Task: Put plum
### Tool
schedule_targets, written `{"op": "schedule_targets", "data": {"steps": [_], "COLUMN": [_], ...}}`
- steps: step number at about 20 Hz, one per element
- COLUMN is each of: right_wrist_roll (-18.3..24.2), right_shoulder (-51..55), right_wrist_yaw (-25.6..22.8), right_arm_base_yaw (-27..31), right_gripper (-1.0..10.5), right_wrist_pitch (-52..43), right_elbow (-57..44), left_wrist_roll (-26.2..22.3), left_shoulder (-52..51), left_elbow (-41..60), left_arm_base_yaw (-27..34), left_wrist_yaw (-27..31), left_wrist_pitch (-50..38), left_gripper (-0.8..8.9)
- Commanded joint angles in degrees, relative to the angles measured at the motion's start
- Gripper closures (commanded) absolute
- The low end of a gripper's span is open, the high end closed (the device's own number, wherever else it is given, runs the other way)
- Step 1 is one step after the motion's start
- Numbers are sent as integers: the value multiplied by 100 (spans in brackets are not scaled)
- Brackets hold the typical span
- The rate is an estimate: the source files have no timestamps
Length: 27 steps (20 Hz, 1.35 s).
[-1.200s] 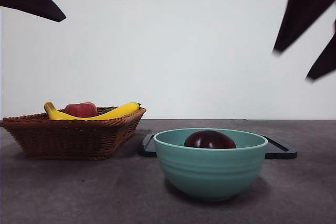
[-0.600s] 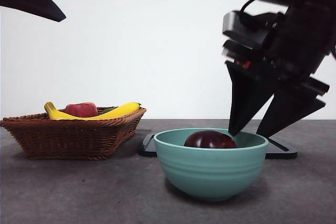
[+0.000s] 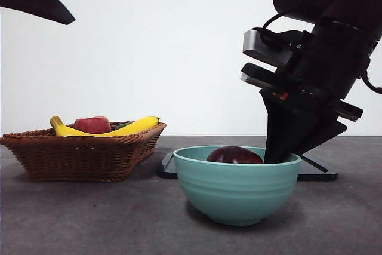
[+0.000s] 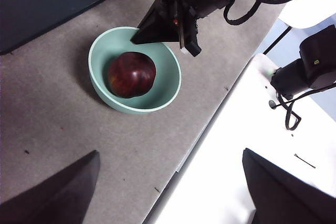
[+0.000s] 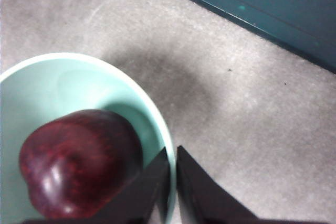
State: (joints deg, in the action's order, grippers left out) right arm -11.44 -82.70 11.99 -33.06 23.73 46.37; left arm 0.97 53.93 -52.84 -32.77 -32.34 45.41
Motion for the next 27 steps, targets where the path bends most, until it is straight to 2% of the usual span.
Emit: {"op": "schedule_targets", "data": {"steps": [1, 5, 9, 14, 17, 20, 27], "right_wrist_roll": [-120, -118, -44, 166, 188, 184, 179], "right_shoulder": [-9, -11, -129, -1156, -1934, -2376, -2594], "right_wrist_yaw": [13, -7, -7, -4, -9, -7, -7], "right_arm_base_yaw": [-26, 225, 780, 1432, 1521, 1523, 1521], "right_gripper": [938, 938, 938, 938, 938, 938, 930], "right_wrist_pitch": [15, 225, 232, 420, 372, 131, 120], "right_elbow": [280, 841, 1384, 2570, 3042, 3091, 3088], "left_wrist_roll": [-13, -11, -13, -11, -9, -9, -9], "left_shoulder": [31, 31, 31, 31, 31, 31, 31], "left_elbow": [-66, -66, -66, -66, -66, -66, -66], "left_arm_base_yaw": [-35, -35, -35, -35, -35, -35, -35], "left_wrist_yaw": [-24, -24, -24, -24, -24, -24, -24], "left_wrist_pitch": [-70, -131, -131, -133, -131, -129, -131], "left_gripper": [381, 381, 381, 381, 381, 381, 381]}}
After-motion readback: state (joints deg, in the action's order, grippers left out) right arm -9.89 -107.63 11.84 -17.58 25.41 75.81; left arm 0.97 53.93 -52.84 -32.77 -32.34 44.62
